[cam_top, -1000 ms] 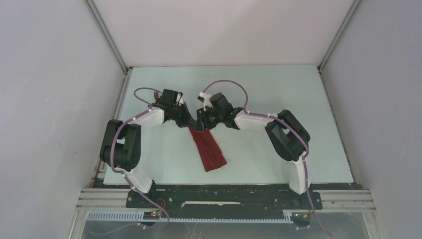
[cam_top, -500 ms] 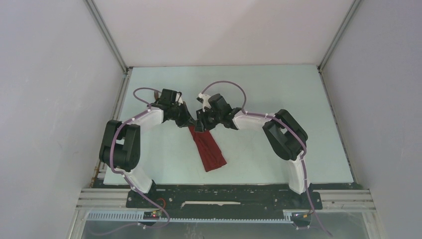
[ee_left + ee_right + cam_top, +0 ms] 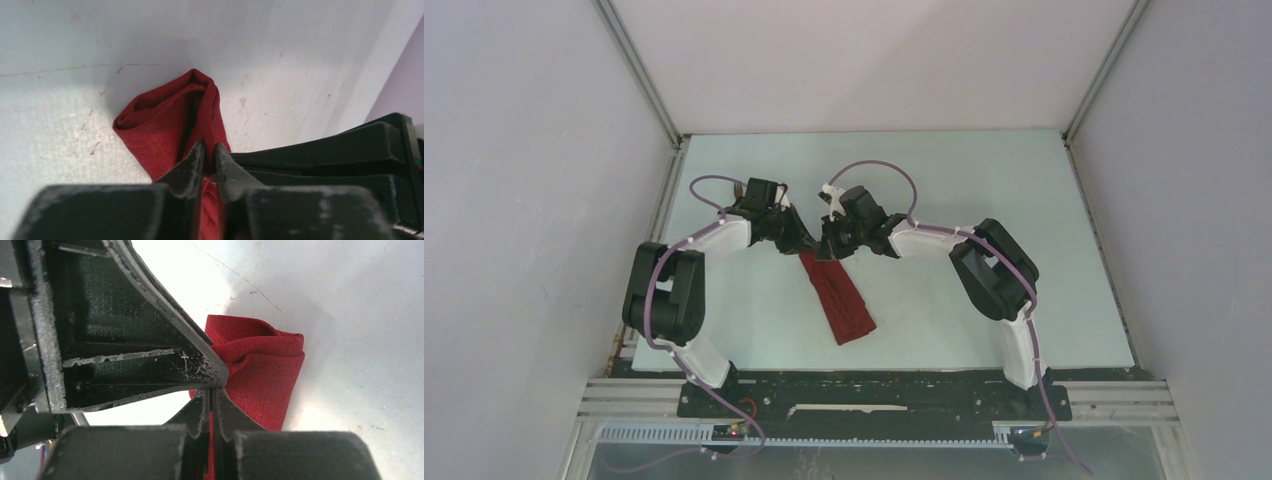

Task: Fold the napkin into a case and place the utensils inside
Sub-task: Pick up the top corner of the smaller rectangle folded napkin from the center of the board.

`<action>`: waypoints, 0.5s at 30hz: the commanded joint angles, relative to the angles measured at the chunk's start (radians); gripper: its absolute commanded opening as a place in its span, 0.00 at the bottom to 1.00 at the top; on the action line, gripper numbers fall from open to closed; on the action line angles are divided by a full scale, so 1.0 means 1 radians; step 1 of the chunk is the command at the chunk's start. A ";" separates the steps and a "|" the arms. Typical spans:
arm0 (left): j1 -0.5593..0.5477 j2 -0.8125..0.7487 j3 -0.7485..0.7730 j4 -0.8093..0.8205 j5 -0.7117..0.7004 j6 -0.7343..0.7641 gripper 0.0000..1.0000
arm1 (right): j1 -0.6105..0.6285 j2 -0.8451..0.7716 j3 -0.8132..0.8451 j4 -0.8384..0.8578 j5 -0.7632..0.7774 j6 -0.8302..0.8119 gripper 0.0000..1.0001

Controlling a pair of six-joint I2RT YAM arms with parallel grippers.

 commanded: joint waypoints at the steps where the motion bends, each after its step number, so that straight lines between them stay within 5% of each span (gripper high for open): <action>1: 0.005 -0.070 0.001 -0.023 -0.031 0.005 0.26 | 0.012 -0.015 0.032 0.000 0.030 0.084 0.00; 5: 0.005 -0.154 -0.028 -0.066 -0.176 0.021 0.52 | 0.005 -0.030 0.017 -0.028 0.027 0.173 0.00; 6: 0.004 -0.182 -0.041 -0.070 -0.207 0.020 0.66 | 0.004 -0.032 0.013 -0.025 0.025 0.192 0.00; 8: -0.003 -0.231 -0.078 -0.080 -0.272 0.019 0.70 | 0.002 -0.038 0.007 -0.022 0.030 0.221 0.00; 12: -0.062 -0.277 -0.121 -0.088 -0.368 0.031 0.35 | -0.013 -0.042 -0.018 0.023 0.001 0.291 0.00; 15: -0.110 -0.259 -0.131 -0.089 -0.416 0.032 0.21 | -0.018 -0.044 -0.025 0.036 -0.011 0.313 0.00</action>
